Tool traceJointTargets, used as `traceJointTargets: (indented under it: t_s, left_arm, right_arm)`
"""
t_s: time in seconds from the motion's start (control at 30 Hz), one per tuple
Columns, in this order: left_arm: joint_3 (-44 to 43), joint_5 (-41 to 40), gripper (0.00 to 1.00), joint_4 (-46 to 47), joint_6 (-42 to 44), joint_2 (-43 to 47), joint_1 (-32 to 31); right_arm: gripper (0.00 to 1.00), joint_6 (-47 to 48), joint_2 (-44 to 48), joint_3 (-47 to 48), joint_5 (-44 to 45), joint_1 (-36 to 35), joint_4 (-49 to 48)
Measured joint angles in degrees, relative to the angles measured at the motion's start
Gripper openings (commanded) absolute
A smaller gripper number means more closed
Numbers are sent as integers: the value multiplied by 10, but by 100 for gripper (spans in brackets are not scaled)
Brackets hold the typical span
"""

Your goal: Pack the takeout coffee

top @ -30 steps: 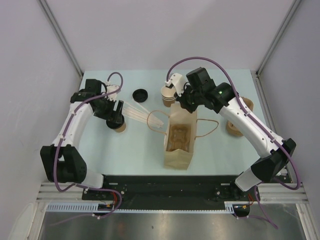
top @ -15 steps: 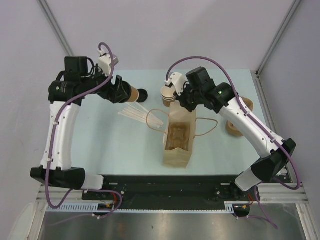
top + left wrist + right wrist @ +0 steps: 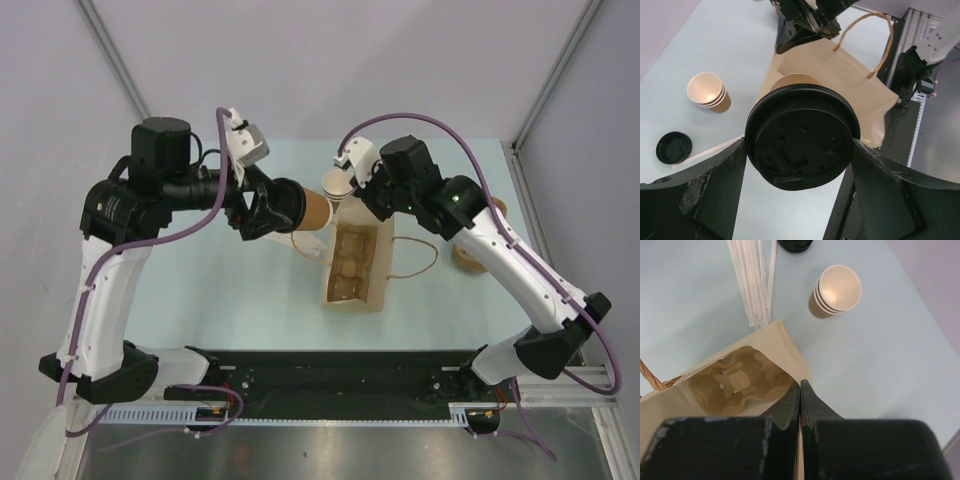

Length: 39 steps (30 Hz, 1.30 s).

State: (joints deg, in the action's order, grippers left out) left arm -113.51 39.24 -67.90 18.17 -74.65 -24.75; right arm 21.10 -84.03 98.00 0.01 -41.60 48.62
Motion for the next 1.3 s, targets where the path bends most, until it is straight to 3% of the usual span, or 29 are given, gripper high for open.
traceJointTargets:
  t_s: [0.33,0.77,1.0,1.3]
  left_arm:
    - [14,-45,0,-18,24,26,-104]
    - [-3,-234,0,-6,52,-40,-298]
    - [24,-320,0,5,65,-93,-320]
    - [88,-375,0,51,79,-151,-321]
  right_arm:
    - [0,-15,40,-26,57,-43,-29]
    - [0,-63,-2,-5,86,-26,-21]
    - [0,-91,-3,3,66,-3,-2]
    - [0,-126,-26,22,-70,61,50]
